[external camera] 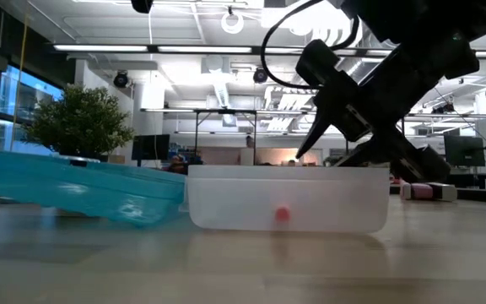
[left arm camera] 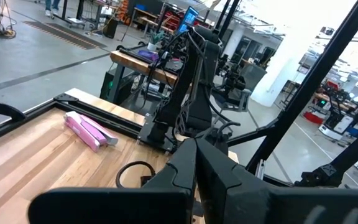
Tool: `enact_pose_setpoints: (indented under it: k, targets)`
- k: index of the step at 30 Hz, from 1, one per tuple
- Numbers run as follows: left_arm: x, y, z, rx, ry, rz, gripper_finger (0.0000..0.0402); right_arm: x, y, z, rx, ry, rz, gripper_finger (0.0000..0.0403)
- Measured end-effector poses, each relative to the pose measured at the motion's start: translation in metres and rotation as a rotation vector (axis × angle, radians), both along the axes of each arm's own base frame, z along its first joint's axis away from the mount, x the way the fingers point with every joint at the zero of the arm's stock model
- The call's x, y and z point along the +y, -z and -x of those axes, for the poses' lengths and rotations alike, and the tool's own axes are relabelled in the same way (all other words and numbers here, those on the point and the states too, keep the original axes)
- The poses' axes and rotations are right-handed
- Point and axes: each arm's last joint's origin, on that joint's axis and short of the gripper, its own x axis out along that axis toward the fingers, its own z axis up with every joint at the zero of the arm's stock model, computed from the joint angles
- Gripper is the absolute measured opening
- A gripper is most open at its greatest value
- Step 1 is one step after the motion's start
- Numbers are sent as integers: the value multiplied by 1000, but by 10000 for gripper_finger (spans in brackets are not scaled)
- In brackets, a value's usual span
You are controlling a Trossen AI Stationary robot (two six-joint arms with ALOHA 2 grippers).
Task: Pack school essentials
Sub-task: Put the blue sticky notes into the blue supply box
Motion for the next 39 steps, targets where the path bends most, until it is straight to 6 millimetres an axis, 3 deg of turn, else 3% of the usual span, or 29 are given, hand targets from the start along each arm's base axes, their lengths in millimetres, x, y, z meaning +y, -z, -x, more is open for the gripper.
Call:
enact_pose_setpoints:
  k: [5, 10, 18, 23, 28, 39]
  targets:
    - [0, 0, 0, 0, 0, 0, 0, -11, -12, 0, -45, -88, 90, 178]
    - [0, 0, 0, 7, 1, -36, 0, -32, -50, 10, -144, -228, 287, 180]
    - [0, 0, 0, 14, 0, -77, 0, -66, -124, 50, -381, -411, 857, 180]
    - [0, 0, 0, 15, -9, -78, 0, -80, -160, 70, -495, -359, 1197, 180]
    - [2, 0, 0, 16, -51, -80, 0, -92, -179, 85, -544, -274, 1303, 180]
    - [2, 0, 0, 38, -58, -176, 0, -96, -238, 87, -513, -523, 1416, 180]
